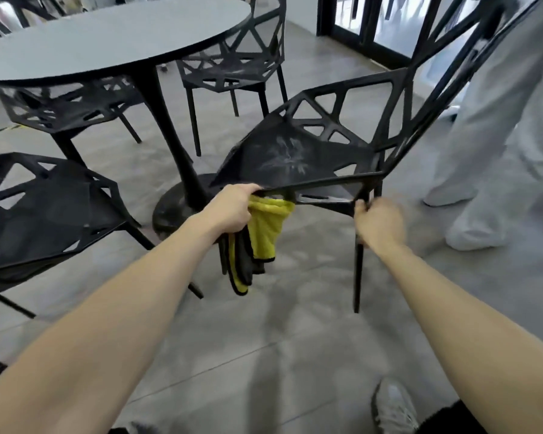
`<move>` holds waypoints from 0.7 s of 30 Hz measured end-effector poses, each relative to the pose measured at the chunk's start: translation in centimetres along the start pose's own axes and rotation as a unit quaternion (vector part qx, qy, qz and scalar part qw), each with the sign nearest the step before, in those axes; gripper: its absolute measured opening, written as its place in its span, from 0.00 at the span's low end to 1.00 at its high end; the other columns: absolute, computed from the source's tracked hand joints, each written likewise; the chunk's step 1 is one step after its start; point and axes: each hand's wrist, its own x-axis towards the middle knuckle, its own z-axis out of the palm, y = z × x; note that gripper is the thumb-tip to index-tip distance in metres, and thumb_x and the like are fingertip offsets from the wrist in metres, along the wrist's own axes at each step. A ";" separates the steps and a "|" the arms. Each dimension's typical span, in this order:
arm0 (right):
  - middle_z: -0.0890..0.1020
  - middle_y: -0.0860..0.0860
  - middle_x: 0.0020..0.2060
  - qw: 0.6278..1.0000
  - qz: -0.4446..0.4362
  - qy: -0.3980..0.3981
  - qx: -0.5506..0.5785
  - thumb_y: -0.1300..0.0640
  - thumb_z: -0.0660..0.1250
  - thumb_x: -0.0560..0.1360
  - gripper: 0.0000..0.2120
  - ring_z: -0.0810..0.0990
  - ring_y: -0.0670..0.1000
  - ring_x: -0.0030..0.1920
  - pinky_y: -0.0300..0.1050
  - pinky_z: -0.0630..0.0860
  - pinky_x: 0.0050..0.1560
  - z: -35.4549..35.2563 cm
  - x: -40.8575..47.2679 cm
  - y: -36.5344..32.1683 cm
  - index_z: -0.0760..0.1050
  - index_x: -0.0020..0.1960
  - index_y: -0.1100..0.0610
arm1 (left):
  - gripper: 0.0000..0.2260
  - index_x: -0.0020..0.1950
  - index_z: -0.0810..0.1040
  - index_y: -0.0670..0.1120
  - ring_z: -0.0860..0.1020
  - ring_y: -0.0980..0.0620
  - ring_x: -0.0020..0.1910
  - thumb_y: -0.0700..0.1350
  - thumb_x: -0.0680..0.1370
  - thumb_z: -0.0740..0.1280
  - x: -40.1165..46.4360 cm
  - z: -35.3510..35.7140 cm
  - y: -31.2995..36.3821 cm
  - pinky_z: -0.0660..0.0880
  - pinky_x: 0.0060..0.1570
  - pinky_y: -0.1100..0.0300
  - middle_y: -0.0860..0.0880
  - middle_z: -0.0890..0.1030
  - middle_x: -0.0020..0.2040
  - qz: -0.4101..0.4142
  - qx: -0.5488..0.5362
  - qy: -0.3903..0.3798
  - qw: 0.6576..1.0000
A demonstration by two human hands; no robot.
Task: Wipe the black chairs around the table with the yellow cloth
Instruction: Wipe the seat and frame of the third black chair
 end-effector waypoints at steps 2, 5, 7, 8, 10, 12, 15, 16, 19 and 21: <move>0.86 0.55 0.43 0.996 -0.019 -0.062 0.058 0.48 0.57 0.81 0.16 0.87 0.59 0.36 0.54 0.85 0.45 0.3 -1.6 -0.7 0.79 0.54 0.55 | 0.31 0.79 0.74 0.47 0.78 0.38 0.70 0.31 0.76 0.63 -0.7 0.3 1.6 0.76 0.66 0.51 0.42 0.81 0.71 -0.007 0.016 0.003 1.000; 0.87 0.57 0.47 0.983 -0.017 -0.115 0.141 0.41 0.54 0.78 0.22 0.86 0.59 0.45 0.52 0.82 0.51 -1.9 -5.2 -4.3 0.74 0.61 0.54 | 0.32 0.80 0.74 0.47 0.78 0.40 0.70 0.31 0.75 0.63 -2.9 0.8 2.7 0.77 0.65 0.51 0.42 0.82 0.70 -0.021 0.014 -0.010 1.000; 0.87 0.59 0.43 0.973 0.029 -0.139 0.181 0.37 0.55 0.83 0.24 0.83 0.51 0.39 0.45 0.75 0.40 -3.1 -7.1 -5.1 0.70 0.59 0.59 | 0.33 0.80 0.74 0.48 0.78 0.41 0.71 0.33 0.75 0.64 -4.9 1.3 3.5 0.76 0.67 0.50 0.43 0.82 0.71 -0.019 0.019 -0.027 0.999; 0.86 0.59 0.41 0.971 0.043 -0.144 0.187 0.36 0.55 0.85 0.26 0.80 0.45 0.34 0.38 0.70 0.35 -3.6 -7.9 -5.0 0.67 0.59 0.61 | 0.33 0.80 0.74 0.49 0.78 0.41 0.71 0.33 0.74 0.63 -6.0 1.5 4.1 0.75 0.68 0.51 0.44 0.81 0.72 -0.013 0.020 -0.037 0.999; 0.87 0.59 0.42 0.965 0.066 -0.149 0.205 0.34 0.56 0.85 0.29 0.75 0.38 0.28 0.31 0.69 0.30 -4.9 -9.9 -4.9 0.61 0.62 0.62 | 0.33 0.80 0.74 0.51 0.77 0.43 0.72 0.34 0.75 0.63 -8.6 1.8 5.8 0.73 0.69 0.57 0.45 0.81 0.73 0.000 0.010 -0.062 0.998; 0.87 0.59 0.45 0.950 0.111 -0.133 0.261 0.35 0.63 0.83 0.37 0.77 0.35 0.29 0.30 0.70 0.33 -4.2 -11.2 -3.8 0.54 0.69 0.66 | 0.35 0.80 0.75 0.55 0.77 0.44 0.72 0.34 0.74 0.60 -11.6 2.1 7.7 0.72 0.67 0.61 0.47 0.81 0.73 0.027 -0.013 -0.102 0.994; 0.85 0.60 0.55 0.937 0.149 -0.047 0.314 0.45 0.78 0.74 0.46 0.85 0.57 0.55 0.46 0.75 0.53 -3.3 -14.2 -1.7 0.50 0.71 0.66 | 0.36 0.77 0.77 0.59 0.78 0.52 0.71 0.38 0.71 0.59 -16.0 2.7 9.0 0.74 0.68 0.60 0.54 0.82 0.72 0.071 -0.076 -0.169 0.980; 0.82 0.61 0.62 0.938 0.147 -0.016 0.312 0.49 0.81 0.72 0.46 0.82 0.60 0.62 0.49 0.75 0.58 -3.1 -15.5 -1.1 0.53 0.72 0.66 | 0.34 0.75 0.80 0.58 0.79 0.55 0.70 0.41 0.70 0.59 -17.3 3.0 8.7 0.74 0.69 0.60 0.56 0.82 0.71 0.077 -0.097 -0.172 0.977; 0.75 0.60 0.70 0.949 0.113 -0.022 0.295 0.50 0.83 0.71 0.47 0.78 0.56 0.63 0.45 0.70 0.65 -2.0 -19.9 0.3 0.58 0.77 0.65 | 0.25 0.62 0.86 0.52 0.82 0.55 0.59 0.45 0.67 0.66 -19.8 3.7 5.2 0.77 0.59 0.65 0.56 0.87 0.59 0.013 -0.162 -0.108 0.981; 0.78 0.57 0.67 0.954 0.082 -0.071 0.280 0.45 0.83 0.70 0.50 0.83 0.48 0.51 0.42 0.72 0.57 -0.6 -22.1 0.6 0.56 0.78 0.62 | 0.18 0.53 0.84 0.54 0.81 0.52 0.51 0.43 0.64 0.68 -20.6 3.7 1.7 0.74 0.46 0.69 0.57 0.85 0.49 -0.058 -0.193 -0.033 0.979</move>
